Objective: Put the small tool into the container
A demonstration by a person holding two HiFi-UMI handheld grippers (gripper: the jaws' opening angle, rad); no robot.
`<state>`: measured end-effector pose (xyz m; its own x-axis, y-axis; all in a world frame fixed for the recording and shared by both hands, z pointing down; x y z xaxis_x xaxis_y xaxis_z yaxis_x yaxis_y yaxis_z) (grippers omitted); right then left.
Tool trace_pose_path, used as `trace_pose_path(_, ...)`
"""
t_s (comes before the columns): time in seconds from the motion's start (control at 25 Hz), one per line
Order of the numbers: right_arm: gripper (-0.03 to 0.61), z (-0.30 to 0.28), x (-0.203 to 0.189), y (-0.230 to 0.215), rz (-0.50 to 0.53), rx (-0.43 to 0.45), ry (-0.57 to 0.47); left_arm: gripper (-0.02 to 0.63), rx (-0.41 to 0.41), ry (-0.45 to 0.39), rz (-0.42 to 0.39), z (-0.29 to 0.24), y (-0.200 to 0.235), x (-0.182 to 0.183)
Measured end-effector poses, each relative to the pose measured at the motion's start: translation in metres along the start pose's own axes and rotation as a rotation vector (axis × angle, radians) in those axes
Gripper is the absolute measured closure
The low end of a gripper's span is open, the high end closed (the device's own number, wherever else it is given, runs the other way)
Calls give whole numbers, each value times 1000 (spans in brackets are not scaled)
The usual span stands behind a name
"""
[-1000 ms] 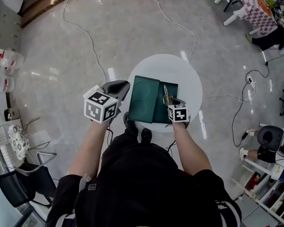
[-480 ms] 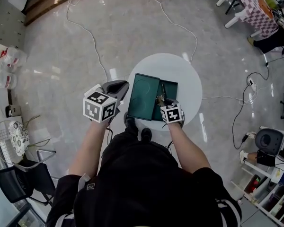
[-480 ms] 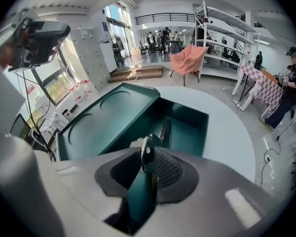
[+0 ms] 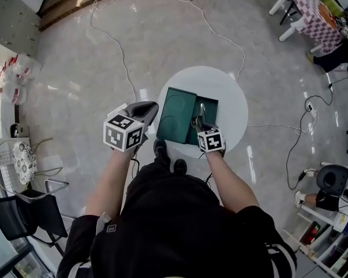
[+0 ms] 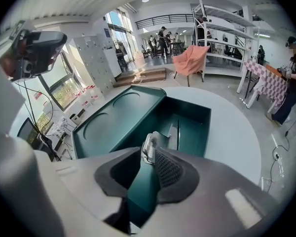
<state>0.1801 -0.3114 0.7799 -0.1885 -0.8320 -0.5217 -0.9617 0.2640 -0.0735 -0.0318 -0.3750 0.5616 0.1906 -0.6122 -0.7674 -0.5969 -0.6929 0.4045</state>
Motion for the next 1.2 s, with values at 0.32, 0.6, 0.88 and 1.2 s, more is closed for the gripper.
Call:
trace_pose_path(0.32,479,24,6,-17,-51,24,-94,589,44,-25,-4,14,-26,-11)
trace_pose_path(0.6,480,93,69,-44,-69,74,-360,589,92,-67,-85,39,-41,14)
trace_pose_path(0.88,499,182,154,-19,54,107,-622,589,81,-154,-191,62,-36,66)
trace_pose_path(1.2,567,240,229,13,63,58,-745,589,54,-298,-298,91,-40,154)
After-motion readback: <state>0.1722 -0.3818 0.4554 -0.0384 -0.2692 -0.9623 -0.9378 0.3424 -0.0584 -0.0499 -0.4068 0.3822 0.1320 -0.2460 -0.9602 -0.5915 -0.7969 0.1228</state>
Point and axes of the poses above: the fingertips, and each gripper's own axes: z backward along the fingers, y to its left, x out of its top, the point moved 3 cm from there along z, backward along the fingers, and after that the axes turned 8 degrees about -x, right-handed, at the moved point
